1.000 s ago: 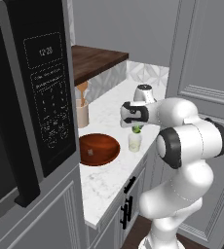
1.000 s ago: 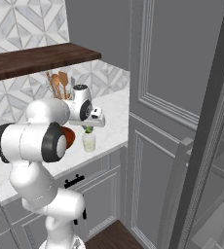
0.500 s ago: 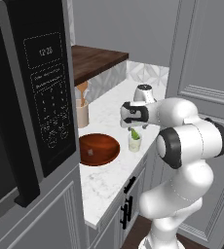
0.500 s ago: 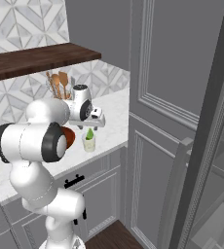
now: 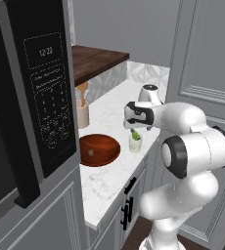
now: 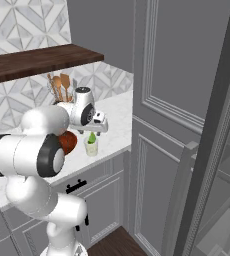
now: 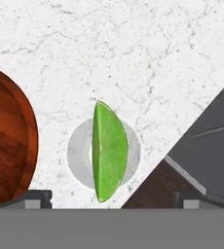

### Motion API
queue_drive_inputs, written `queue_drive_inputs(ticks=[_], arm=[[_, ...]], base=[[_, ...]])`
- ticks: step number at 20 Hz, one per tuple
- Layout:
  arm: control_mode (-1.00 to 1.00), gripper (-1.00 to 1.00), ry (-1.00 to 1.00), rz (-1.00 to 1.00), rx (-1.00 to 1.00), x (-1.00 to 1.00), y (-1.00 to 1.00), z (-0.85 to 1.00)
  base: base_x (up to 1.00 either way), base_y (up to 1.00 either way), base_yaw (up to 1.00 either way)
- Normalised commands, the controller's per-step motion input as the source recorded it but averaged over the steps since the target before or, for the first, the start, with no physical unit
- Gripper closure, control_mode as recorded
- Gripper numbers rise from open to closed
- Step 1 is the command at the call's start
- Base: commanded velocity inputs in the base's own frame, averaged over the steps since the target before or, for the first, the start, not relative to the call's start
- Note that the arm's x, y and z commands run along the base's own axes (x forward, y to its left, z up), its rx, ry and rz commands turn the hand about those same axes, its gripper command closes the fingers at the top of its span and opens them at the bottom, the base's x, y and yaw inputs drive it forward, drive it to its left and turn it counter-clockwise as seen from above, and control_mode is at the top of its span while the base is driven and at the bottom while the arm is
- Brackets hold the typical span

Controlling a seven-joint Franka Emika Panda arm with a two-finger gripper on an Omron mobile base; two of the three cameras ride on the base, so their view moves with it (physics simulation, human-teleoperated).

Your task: Grab a lemon wedge from the fridge and one ice cube from the ice bowl, and put them in the glass of lemonade.

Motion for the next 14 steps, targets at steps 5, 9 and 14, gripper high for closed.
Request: queue_drive_inputs(ticks=[5,9,14], arm=[[-1.0,-1.0,-0.1,0.0,0.04,-0.97,-0.01,0.01],[-1.0,-1.0,-0.1,0.0,0.04,-0.97,0.0,0.0],[-1.0,-1.0,-0.04,0.0,0.02,-0.92,0.0,0.06]], base=[[0.0,0.0,0.0],[0.0,0.0,0.0],[0.0,0.0,0.0]])
